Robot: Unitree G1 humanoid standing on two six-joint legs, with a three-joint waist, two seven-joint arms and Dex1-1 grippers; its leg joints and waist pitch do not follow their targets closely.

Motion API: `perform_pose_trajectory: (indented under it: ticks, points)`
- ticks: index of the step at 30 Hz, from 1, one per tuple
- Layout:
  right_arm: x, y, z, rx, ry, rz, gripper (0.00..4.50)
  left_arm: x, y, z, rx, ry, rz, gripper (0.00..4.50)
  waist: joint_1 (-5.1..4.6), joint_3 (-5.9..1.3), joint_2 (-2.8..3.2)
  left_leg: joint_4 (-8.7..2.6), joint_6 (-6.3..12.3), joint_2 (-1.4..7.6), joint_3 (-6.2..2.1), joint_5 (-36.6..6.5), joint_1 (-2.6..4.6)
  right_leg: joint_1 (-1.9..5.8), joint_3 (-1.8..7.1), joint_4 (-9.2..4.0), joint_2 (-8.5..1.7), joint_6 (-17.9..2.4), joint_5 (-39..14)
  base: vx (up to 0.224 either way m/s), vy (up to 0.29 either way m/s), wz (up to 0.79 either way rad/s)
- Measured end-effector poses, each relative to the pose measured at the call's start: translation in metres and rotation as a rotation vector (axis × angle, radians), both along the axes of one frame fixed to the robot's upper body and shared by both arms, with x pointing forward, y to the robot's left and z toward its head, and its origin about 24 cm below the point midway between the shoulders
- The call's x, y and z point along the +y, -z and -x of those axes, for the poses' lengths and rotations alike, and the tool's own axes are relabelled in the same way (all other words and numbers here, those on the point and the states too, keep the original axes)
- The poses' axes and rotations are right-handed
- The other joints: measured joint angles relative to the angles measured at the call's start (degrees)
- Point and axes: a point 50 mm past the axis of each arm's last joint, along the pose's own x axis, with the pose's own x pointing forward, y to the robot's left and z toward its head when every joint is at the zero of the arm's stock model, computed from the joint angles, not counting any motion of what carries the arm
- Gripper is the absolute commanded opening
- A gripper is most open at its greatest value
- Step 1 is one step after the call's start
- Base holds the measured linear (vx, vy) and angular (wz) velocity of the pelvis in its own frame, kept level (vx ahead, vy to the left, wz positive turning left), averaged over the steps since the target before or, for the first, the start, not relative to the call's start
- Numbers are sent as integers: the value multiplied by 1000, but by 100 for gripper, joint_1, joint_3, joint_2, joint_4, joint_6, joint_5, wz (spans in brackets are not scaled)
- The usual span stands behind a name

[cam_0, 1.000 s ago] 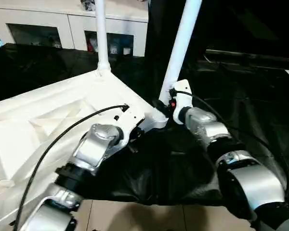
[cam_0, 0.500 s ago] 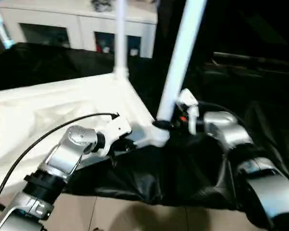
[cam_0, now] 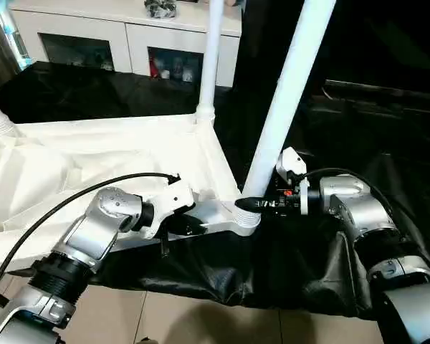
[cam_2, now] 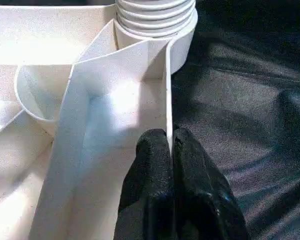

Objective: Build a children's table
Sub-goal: Rotate leg to tighten

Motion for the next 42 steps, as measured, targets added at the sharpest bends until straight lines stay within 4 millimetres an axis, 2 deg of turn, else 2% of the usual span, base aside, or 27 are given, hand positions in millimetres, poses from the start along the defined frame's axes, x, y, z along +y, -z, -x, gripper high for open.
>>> perform_pose_trajectory:
  ticks: [3,7,11,14,17,24,28,29,31,34,35,38,39,40,42]
  points:
    - [5,1,-3,-9,48,-14,186,0,2,-2,-10,-26,1,0,-9,-2,-2,-1,0,0,0,0,19,17,0,1,0,8,-5,0,0,0]
    - [15,5,-16,-21,246,-21,186,-2,5,-10,-50,-125,-9,0,-160,-1,-4,3,-1,-3,-4,0,57,36,-6,-2,-1,37,-22,0,0,0]
    - [28,7,-33,-22,506,-34,186,-17,6,-22,-71,-277,-6,0,-283,10,-15,5,-1,-3,-13,0,54,27,-19,-19,-3,37,-22,0,0,0]
    - [37,6,-42,-10,677,-47,186,-34,6,-28,-78,-380,8,0,-296,17,-6,1,-1,-2,-16,0,41,21,-27,-48,-3,37,-22,0,0,0]
    - [38,4,-46,11,765,-67,186,-44,6,-29,-81,-420,14,0,-297,16,-6,1,-1,-3,-14,0,35,15,-20,-49,-3,29,-16,0,0,0]
    - [43,-1,-50,-5,783,-51,186,-46,3,-30,-108,-436,7,0,-269,11,-8,-62,-6,-4,-2,-7,45,7,-21,-44,3,-14,10,0,0,0]
    - [45,-1,-50,-12,777,-44,186,-45,3,-30,-115,-435,1,0,-277,11,-8,-63,-7,-4,-1,-6,43,-1,-18,-45,3,-14,10,0,0,0]
    - [45,-1,-50,-11,774,-45,221,-44,2,-30,-116,-433,-1,0,-280,12,-7,-62,-7,-4,0,-6,43,-1,-17,-45,3,-13,9,0,0,0]
    - [46,-1,-50,-11,771,-47,256,-43,2,-30,-118,-431,-5,0,-289,12,-7,-62,-7,-4,0,-6,43,-2,-17,-46,3,-12,9,0,0,0]
    - [45,10,-46,36,773,-41,276,-42,1,-28,-123,-412,-5,0,-273,22,9,-62,-7,-4,1,-6,26,-17,-17,-45,3,-17,12,0,0,0]
    - [45,8,-47,32,766,-49,300,-41,-1,-28,-128,-407,-6,0,-276,22,11,-62,-7,-3,1,-6,10,-33,-17,-43,3,-26,18,0,0,0]
    - [46,8,-46,35,746,-64,307,-38,-3,-26,-133,-391,-1,0,-278,24,13,-62,-8,-1,1,-5,-5,-48,-19,-42,4,-29,19,0,0,0]
    - [45,11,-45,49,743,-57,314,-38,-5,-25,-134,-381,4,0,-273,26,15,-63,-8,-1,2,-5,-11,-54,-20,-43,4,-30,20,0,0,0]
    - [45,12,-44,54,736,-58,340,-36,-4,-24,-133,-376,2,0,-271,28,18,-63,-7,-1,5,-5,-18,-61,-19,-42,4,-30,20,0,0,0]
    - [44,11,-44,57,712,-64,347,-32,-6,-24,-135,-362,3,0,-265,30,18,-62,-7,-1,8,-5,-30,-75,-19,-41,4,-30,20,0,0,0]
